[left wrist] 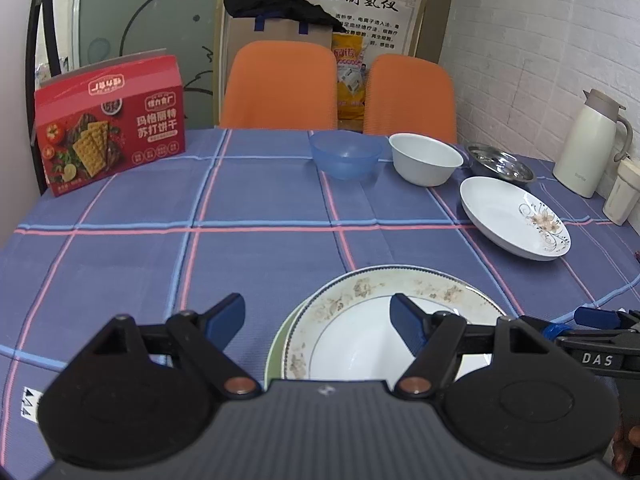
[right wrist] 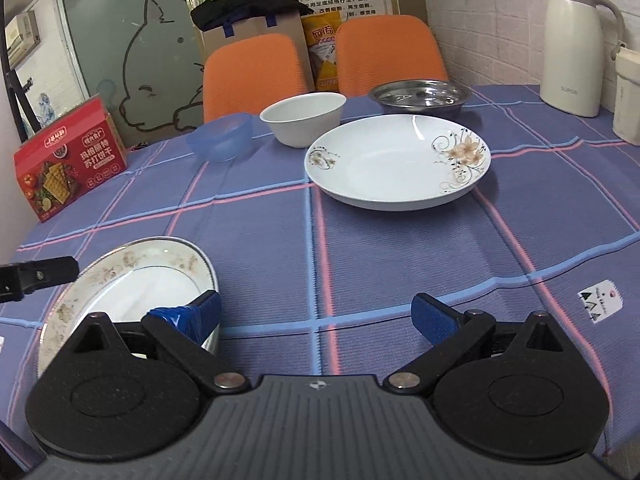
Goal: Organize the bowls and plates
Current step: 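Carry the gold-rimmed plate onto the green plate and open the left tool, then move the left tool to the floral white plate and grip its rim, then carry the floral plate onto the plate stack and open the left tool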
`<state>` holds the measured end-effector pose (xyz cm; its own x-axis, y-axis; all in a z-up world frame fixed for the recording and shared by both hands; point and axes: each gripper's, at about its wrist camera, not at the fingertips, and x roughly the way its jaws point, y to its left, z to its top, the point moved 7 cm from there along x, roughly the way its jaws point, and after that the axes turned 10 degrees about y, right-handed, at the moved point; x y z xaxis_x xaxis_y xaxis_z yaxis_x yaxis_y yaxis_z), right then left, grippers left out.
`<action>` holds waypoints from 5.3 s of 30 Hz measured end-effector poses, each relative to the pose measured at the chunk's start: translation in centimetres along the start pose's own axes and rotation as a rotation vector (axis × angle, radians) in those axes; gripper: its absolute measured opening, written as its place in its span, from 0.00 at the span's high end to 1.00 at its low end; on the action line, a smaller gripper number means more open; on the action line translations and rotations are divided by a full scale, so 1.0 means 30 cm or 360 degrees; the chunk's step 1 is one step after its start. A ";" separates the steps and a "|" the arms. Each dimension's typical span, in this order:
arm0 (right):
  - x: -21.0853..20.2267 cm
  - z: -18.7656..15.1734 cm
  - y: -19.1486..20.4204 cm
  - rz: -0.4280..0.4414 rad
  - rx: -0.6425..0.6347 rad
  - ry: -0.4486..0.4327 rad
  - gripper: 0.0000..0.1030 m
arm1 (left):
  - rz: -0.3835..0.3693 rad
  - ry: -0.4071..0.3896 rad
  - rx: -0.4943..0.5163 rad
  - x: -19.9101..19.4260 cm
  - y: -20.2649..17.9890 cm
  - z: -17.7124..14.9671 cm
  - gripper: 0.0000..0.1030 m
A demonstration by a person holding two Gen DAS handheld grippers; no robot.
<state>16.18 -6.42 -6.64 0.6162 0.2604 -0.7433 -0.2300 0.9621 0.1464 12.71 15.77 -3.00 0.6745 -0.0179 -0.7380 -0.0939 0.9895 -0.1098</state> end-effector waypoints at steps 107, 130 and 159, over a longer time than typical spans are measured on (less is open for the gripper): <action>0.107 0.257 -0.179 -0.0037 -0.0182 -0.0088 0.12 | -0.0239 0.0290 0.0135 0.344 -0.494 0.305 0.77; -0.055 -0.034 0.329 0.0289 -0.0480 -0.0038 0.12 | -0.0009 0.0207 -0.0120 0.001 -0.006 -0.055 0.77; -0.103 -0.059 0.278 0.0204 -0.0472 -0.0054 0.13 | -0.0017 0.0004 -0.0076 -0.064 -0.037 -0.010 0.36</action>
<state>11.03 0.65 -4.26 0.5916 0.3852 -0.7082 -0.5137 0.8572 0.0371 11.29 14.65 -1.67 0.6741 -0.0290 -0.7381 -0.1214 0.9813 -0.1494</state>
